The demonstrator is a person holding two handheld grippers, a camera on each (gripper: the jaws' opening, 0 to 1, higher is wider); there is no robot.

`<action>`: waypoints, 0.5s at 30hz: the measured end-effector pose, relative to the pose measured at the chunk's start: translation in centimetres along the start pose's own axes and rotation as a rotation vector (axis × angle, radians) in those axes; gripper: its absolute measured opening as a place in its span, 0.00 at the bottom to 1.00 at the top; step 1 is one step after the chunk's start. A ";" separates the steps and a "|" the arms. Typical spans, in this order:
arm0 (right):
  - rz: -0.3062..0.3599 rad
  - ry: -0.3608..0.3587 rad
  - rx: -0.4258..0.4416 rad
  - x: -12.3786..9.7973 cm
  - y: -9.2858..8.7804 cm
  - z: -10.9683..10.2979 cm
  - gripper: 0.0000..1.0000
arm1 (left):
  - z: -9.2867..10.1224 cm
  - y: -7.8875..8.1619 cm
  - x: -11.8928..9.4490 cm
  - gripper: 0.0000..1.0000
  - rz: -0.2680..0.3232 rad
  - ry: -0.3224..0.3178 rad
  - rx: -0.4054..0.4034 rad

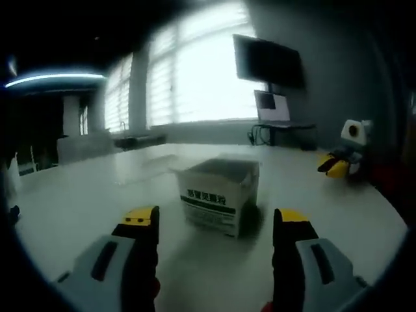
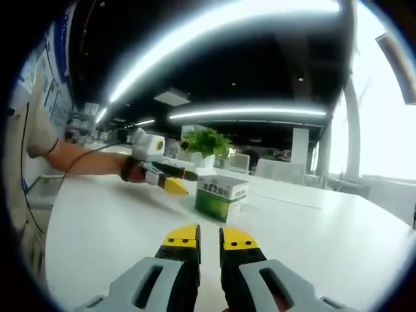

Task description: Take out ganmaoling bag from box put it on table

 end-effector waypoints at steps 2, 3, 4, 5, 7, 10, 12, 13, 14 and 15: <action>0.000 0.001 -0.003 0.0 0.0 0.0 0.07 | 0.0 0.0 0.6 0.64 -0.008 -0.034 0.020; 0.000 0.001 -0.004 0.0 0.0 0.0 0.07 | -0.2 0.0 0.8 0.64 -0.010 -0.037 0.022; 0.000 0.001 -0.005 0.0 0.0 0.0 0.07 | -0.3 0.0 1.0 0.64 -0.009 -0.042 0.024; -0.001 -0.001 -0.007 0.0 0.0 0.0 0.07 | -0.3 0.1 1.3 0.64 -0.009 -0.048 0.025; -0.003 -0.007 -0.007 0.0 0.0 0.1 0.07 | -0.4 0.1 1.9 0.65 -0.011 -0.061 0.032; -0.002 -0.007 -0.006 0.0 0.0 0.1 0.07 | -0.7 0.1 2.7 0.66 -0.003 -0.079 0.029; -0.003 -0.006 -0.009 0.0 0.0 0.1 0.07 | -1.0 0.1 3.3 0.66 -0.001 -0.085 0.035; -0.002 -0.006 -0.009 0.0 0.0 0.1 0.07 | -1.2 0.1 3.5 0.65 0.000 -0.091 0.041; -0.002 -0.006 -0.009 0.0 0.0 0.1 0.07 | -1.4 0.1 3.7 0.65 0.000 -0.093 0.043; -0.002 -0.006 -0.009 0.0 0.0 0.1 0.07 | -1.5 0.1 3.8 0.65 0.000 -0.096 0.043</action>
Point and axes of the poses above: the point that each gripper's makers call its tool centre point, and the gripper's own axes: x roughly forward along the fingers, z roughly to its right, y roughly out of its top, the point moved 7 cm from there along -x, roughly backward along the fingers, and after that the axes turned 12 degrees about -y, right-handed, at the moved point
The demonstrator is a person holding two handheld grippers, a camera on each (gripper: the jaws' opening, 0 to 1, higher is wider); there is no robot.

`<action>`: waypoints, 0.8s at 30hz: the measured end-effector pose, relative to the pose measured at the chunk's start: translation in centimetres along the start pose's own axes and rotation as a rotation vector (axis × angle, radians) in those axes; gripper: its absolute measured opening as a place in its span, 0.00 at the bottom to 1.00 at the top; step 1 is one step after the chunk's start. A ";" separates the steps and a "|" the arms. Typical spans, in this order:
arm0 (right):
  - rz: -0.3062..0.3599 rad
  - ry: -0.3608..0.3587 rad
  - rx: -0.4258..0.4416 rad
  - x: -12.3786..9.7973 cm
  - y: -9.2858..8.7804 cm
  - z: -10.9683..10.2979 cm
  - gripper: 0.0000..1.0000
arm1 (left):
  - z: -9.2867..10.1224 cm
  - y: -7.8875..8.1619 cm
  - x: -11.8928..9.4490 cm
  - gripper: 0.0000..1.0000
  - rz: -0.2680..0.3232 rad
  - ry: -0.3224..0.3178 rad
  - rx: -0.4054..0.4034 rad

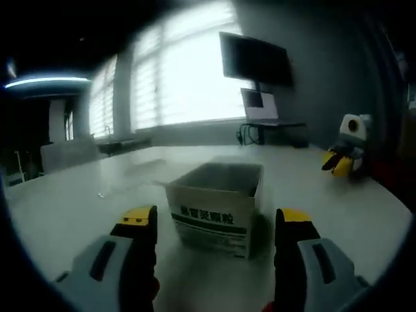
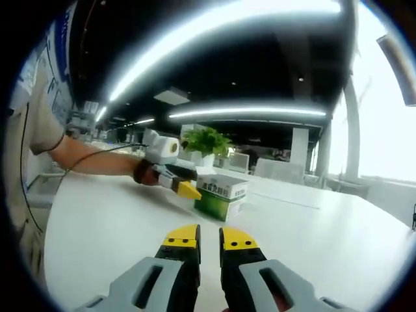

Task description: Take out ganmaoling bag from box put it on table

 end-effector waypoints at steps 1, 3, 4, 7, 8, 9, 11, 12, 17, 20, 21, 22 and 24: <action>-0.001 -0.002 -0.001 0.0 0.0 0.0 0.07 | -0.2 -0.1 0.2 0.65 0.001 -0.002 -0.004; 0.000 -0.001 -0.002 0.0 0.0 0.0 0.07 | -0.5 -0.2 0.5 0.65 0.010 -0.010 -0.018; 0.000 0.000 -0.002 0.0 0.0 0.0 0.07 | -0.6 -0.2 0.6 0.65 0.018 -0.013 -0.024; -0.003 -0.001 -0.005 0.0 0.0 0.0 0.07 | -0.4 -0.3 1.1 0.65 0.036 -0.035 -0.032; -0.004 -0.001 -0.005 0.1 0.0 0.0 0.07 | -0.4 -0.3 1.4 0.65 0.033 -0.039 -0.030; -0.004 -0.001 -0.006 0.1 0.0 0.0 0.07 | -0.4 -0.3 1.6 0.64 0.035 -0.041 -0.026; -0.006 -0.001 -0.008 0.1 0.0 0.0 0.07 | -0.5 -0.2 1.9 0.64 0.049 -0.048 -0.035; -0.006 -0.001 -0.010 0.1 0.0 -0.1 0.07 | -0.5 -0.2 2.0 0.64 0.051 -0.056 -0.044; -0.008 -0.001 -0.012 0.1 0.0 -0.1 0.07 | -1.1 0.1 2.1 0.57 0.057 -0.067 -0.044; -0.009 -0.001 -0.016 0.1 -0.1 -0.1 0.07 | -0.9 0.0 2.3 0.54 0.067 -0.088 -0.043; -0.010 0.000 -0.016 0.1 -0.1 -0.1 0.07 | -0.9 -0.1 2.2 0.54 0.080 -0.088 -0.054; -0.010 0.000 -0.017 0.1 -0.1 -0.2 0.07 | -0.9 0.1 2.1 0.53 0.078 -0.089 -0.054; -0.011 0.000 -0.018 0.1 -0.1 -0.2 0.07 | -0.9 0.0 2.1 0.53 0.078 -0.088 -0.057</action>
Point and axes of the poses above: the point that each gripper's makers call its tool centre point, and the gripper's own axes: x roughly forward along the fingers, z roughly to its right, y roughly out of its top, the point moved 7 cm from there along -x, roughly backward along the fingers, and after that the axes turned 12 degrees about -y, right-handed, at the moved point
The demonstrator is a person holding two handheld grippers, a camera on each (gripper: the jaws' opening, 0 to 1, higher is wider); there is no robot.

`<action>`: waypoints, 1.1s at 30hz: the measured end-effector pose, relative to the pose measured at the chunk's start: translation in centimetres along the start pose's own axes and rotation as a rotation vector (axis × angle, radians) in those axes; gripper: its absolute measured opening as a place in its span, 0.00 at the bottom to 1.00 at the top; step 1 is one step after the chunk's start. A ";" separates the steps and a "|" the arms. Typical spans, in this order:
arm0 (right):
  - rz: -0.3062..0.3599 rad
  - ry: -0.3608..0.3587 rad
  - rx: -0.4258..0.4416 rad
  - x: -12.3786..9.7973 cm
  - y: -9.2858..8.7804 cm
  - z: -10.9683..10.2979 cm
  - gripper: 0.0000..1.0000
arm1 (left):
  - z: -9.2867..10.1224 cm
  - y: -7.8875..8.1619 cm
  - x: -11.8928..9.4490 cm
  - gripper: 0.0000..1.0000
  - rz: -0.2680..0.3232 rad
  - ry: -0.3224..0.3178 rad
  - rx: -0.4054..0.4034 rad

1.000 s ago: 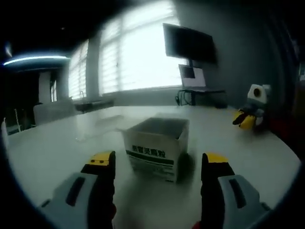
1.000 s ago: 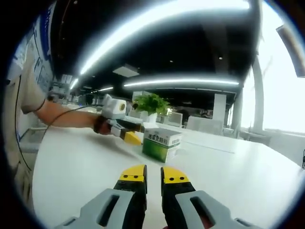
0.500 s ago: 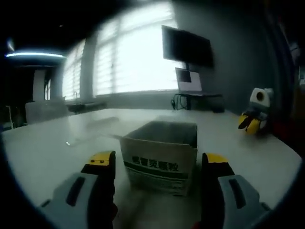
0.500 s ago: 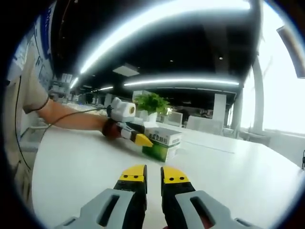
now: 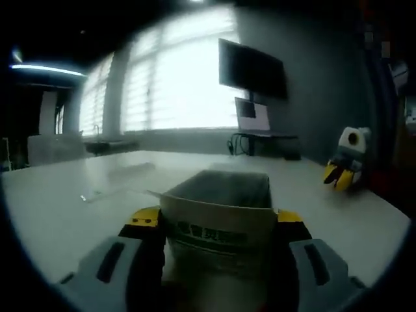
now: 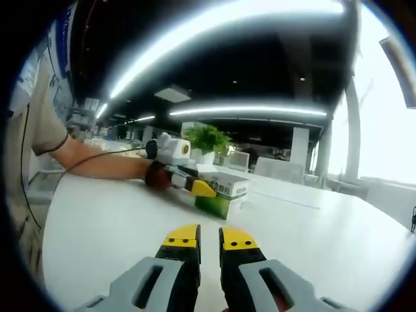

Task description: Take out ganmaoling bag from box put it on table

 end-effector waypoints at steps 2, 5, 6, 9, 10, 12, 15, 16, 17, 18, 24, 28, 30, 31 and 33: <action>0.000 0.001 0.000 0.0 0.0 0.0 0.07 | 0.0 0.0 -0.1 0.52 0.000 0.005 -0.004; -0.001 0.001 -0.002 0.0 0.0 0.0 0.07 | 0.1 0.0 -0.1 0.52 0.001 0.008 -0.005; 0.000 0.002 -0.002 0.0 0.0 -0.1 0.07 | 0.1 0.0 -0.1 0.52 0.001 0.008 -0.007; -0.001 0.002 -0.003 0.0 0.0 -0.1 0.07 | 0.1 -0.1 -0.1 0.52 0.001 0.008 -0.006; -0.001 0.003 -0.003 0.0 0.0 -0.1 0.07 | 0.1 -0.1 -0.1 0.51 0.002 0.007 -0.006; -0.001 0.003 -0.004 0.0 0.0 -0.1 0.07 | 0.1 -0.1 -0.1 0.51 0.001 0.008 -0.005; -0.001 0.003 -0.004 0.0 0.0 -0.1 0.07 | 0.0 -0.1 -0.1 0.51 0.001 0.010 -0.005; -0.001 0.003 -0.004 0.0 -0.1 -0.1 0.07 | 0.0 -0.1 -0.1 0.51 0.001 0.010 -0.005; -0.002 0.004 -0.004 0.0 -0.1 -0.1 0.07 | 0.0 -0.1 -0.1 0.51 0.001 0.010 -0.004; -0.002 0.003 -0.004 0.0 -0.1 -0.1 0.07 | 0.0 -0.1 -0.1 0.51 0.001 0.010 -0.004; -0.003 0.005 -0.005 0.0 -0.1 -0.1 0.07 | 0.1 -0.1 -0.1 0.51 -0.003 0.018 0.000; -0.003 0.010 -0.005 0.0 -0.1 -0.1 0.07 | 0.3 -0.1 -0.2 0.50 -0.006 0.015 0.001; -0.006 0.010 -0.008 0.1 -0.1 -0.2 0.06 | 0.3 0.0 -0.2 0.50 -0.009 0.015 -0.002; -0.006 0.011 -0.009 0.1 -0.1 -0.2 0.06 | 0.4 0.0 -0.2 0.50 -0.011 0.015 -0.001; -0.004 0.013 -0.011 0.1 -0.1 -0.2 0.06 | 0.6 0.1 -0.3 0.50 -0.015 0.014 -0.001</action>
Point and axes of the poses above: the point that each gripper's makers call its tool centre point, and the gripper's own axes: x roughly forward along the fingers, z roughly to its right, y roughly out of its top, the point moved 7 cm from there along -x, roughly backward along the fingers, and after that the axes turned 12 degrees about -y, right-handed, at the moved point
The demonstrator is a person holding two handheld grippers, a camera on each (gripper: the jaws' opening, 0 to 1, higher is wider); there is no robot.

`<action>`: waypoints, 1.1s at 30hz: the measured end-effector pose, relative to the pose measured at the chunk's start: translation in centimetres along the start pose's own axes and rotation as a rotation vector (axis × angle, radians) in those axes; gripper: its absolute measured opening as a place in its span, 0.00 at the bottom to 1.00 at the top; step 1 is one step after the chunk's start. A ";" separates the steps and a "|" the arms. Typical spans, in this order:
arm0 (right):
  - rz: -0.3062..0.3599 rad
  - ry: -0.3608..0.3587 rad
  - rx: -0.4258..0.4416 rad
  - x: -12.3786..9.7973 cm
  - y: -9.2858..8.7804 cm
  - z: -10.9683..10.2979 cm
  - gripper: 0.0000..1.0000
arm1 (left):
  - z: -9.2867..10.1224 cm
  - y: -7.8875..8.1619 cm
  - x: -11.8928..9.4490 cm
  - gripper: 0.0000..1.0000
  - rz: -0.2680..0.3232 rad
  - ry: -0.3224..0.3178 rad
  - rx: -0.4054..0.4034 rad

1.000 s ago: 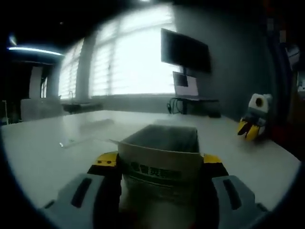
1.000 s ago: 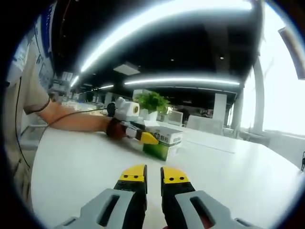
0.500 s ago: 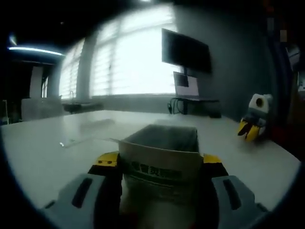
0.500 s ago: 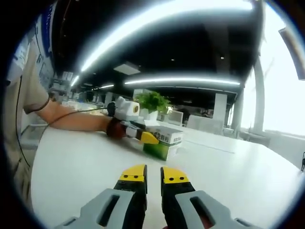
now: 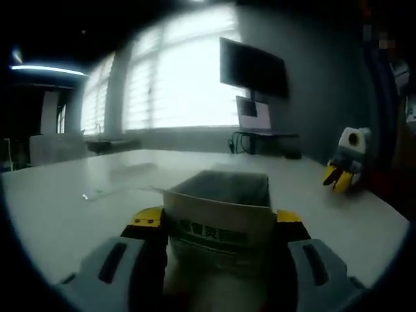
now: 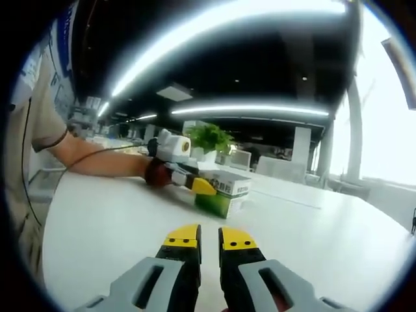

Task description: Take out ganmaoling bag from box put it on table

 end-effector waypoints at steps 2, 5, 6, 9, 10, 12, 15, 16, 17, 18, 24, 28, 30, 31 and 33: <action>0.000 0.001 -0.002 0.0 0.0 0.0 0.06 | 0.3 0.1 -0.1 0.50 -0.008 -0.002 0.006; 0.002 0.002 -0.001 0.0 0.0 0.0 0.06 | 1.0 0.2 -0.3 0.50 -0.015 -0.006 0.007; 0.003 0.001 0.000 0.0 0.1 0.0 0.06 | 1.2 0.2 -0.3 0.50 -0.017 -0.008 0.009; 0.006 0.003 0.002 -0.1 0.1 0.0 0.06 | 1.9 0.2 -0.6 0.50 -0.021 -0.011 0.012; 0.006 0.002 0.003 -0.1 0.1 0.0 0.06 | 2.2 0.1 -0.6 0.50 -0.022 -0.009 0.015; 0.016 0.012 0.011 -0.1 0.2 -0.2 0.05 | 2.7 0.0 -0.8 0.50 -0.022 -0.010 0.020; 0.017 0.015 0.006 -0.1 0.2 -0.2 0.04 | 3.3 0.0 -1.2 0.50 -0.025 -0.012 0.023; 0.019 0.015 0.004 -0.1 0.3 -0.2 0.03 | 3.4 0.0 -1.3 0.50 -0.027 -0.010 0.023; 0.021 0.018 0.005 -0.1 0.3 -0.3 0.01 | 3.6 0.0 -1.5 0.49 -0.028 -0.010 0.023; 0.017 0.022 0.021 -0.2 0.3 -0.3 0.00 | 3.7 0.0 -1.5 0.50 -0.031 -0.011 0.024; 0.044 0.025 0.051 -0.4 0.7 -0.1 0.00 | 4.5 -0.2 -1.9 0.50 -0.034 -0.007 0.025; 0.054 0.021 0.062 -0.5 0.7 0.0 0.00 | 5.1 -0.2 -2.2 0.49 -0.037 -0.009 0.028; 0.065 0.014 0.064 -0.5 0.8 0.3 0.00 | 5.5 -0.2 -2.4 0.49 -0.036 -0.005 0.026; 0.076 0.012 0.070 -0.6 0.9 0.4 0.00 | 5.7 -0.2 -2.4 0.49 -0.036 -0.003 0.026; 0.099 -0.011 0.128 -0.8 1.3 0.8 0.00 | 6.3 -0.2 -2.6 0.49 -0.038 0.000 0.027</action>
Point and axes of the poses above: the point that each gripper's makers call its tool centre point, and the gripper's own axes: x roughly forward along the fingers, z roughly to its right, y roughly out of its top, the point moved 7 cm from there along -x, roughly backward along the fingers, and after that the axes turned 12 degrees about -y, right-handed, at the moved point
